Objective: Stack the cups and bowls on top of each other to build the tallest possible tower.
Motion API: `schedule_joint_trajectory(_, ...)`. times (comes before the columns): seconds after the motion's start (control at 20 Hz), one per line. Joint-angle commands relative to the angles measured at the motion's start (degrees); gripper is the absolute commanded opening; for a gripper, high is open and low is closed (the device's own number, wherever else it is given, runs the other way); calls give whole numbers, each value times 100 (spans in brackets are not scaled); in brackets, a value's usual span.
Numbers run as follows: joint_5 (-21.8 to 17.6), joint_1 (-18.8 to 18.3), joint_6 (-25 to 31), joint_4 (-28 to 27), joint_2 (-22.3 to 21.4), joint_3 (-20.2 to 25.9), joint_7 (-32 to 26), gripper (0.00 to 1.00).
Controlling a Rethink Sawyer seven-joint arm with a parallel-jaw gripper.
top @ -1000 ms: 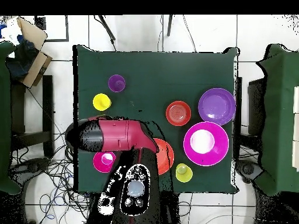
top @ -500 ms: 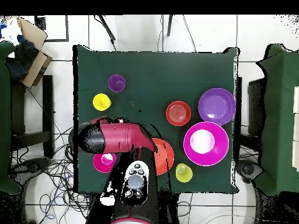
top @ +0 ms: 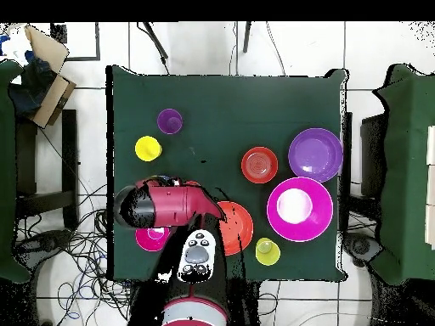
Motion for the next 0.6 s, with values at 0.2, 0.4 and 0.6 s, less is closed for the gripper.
schedule_joint_trajectory(0.2, 33, -35, -358, 486, 194, 599, 953, 100)
schedule_joint_trajectory(0.4, 42, 3, -372, 545, 167, 560, 976, 100)
schedule_joint_trajectory(0.6, 60, 36, -444, 534, 233, 541, 1013, 100)
